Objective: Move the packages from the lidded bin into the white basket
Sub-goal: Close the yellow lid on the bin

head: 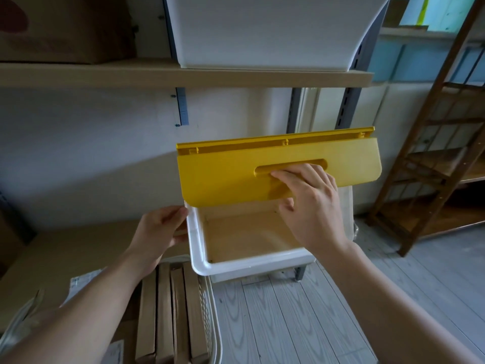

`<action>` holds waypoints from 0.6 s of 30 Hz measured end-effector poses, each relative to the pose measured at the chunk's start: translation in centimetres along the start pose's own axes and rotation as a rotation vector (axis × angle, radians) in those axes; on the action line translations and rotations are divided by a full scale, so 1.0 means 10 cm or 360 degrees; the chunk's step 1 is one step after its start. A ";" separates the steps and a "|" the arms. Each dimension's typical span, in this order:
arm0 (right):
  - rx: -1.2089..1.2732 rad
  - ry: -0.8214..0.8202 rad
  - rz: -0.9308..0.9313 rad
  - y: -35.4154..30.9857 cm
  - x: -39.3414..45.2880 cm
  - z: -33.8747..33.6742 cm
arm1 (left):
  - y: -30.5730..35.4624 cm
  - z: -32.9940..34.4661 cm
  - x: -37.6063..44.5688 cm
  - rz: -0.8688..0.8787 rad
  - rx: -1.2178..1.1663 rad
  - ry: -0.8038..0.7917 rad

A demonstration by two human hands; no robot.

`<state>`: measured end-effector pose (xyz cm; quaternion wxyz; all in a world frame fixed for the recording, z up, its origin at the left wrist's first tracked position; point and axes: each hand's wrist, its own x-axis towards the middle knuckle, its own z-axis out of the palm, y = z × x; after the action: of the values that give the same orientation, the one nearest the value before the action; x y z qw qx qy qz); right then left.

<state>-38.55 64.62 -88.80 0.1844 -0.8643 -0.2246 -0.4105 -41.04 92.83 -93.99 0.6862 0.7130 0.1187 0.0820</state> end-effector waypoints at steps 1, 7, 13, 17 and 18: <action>-0.0005 -0.0012 -0.0001 0.00 -0.02 -0.02 | 0.00 0.00 -0.01 -0.0001 0.0009 -0.0006; -0.0024 -0.0070 -0.0033 0.06 -0.13 -0.12 | 0.01 0.04 -0.05 0.0019 0.0064 0.0015; 0.0051 -0.0045 -0.0076 -0.01 -0.23 0.03 | 0.02 0.06 -0.04 0.0045 0.0113 0.0032; 0.0095 -0.0066 -0.0102 0.01 -0.19 -0.02 | 0.00 0.02 -0.01 0.0047 0.0114 -0.0003; 0.0105 -0.0097 -0.0120 0.02 -0.18 -0.06 | 0.00 0.02 -0.01 0.0049 0.0111 -0.0023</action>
<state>-39.82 63.73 -89.92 0.1901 -0.8608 -0.2760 -0.3831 -41.06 92.60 -94.04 0.6603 0.7388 0.1057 0.0832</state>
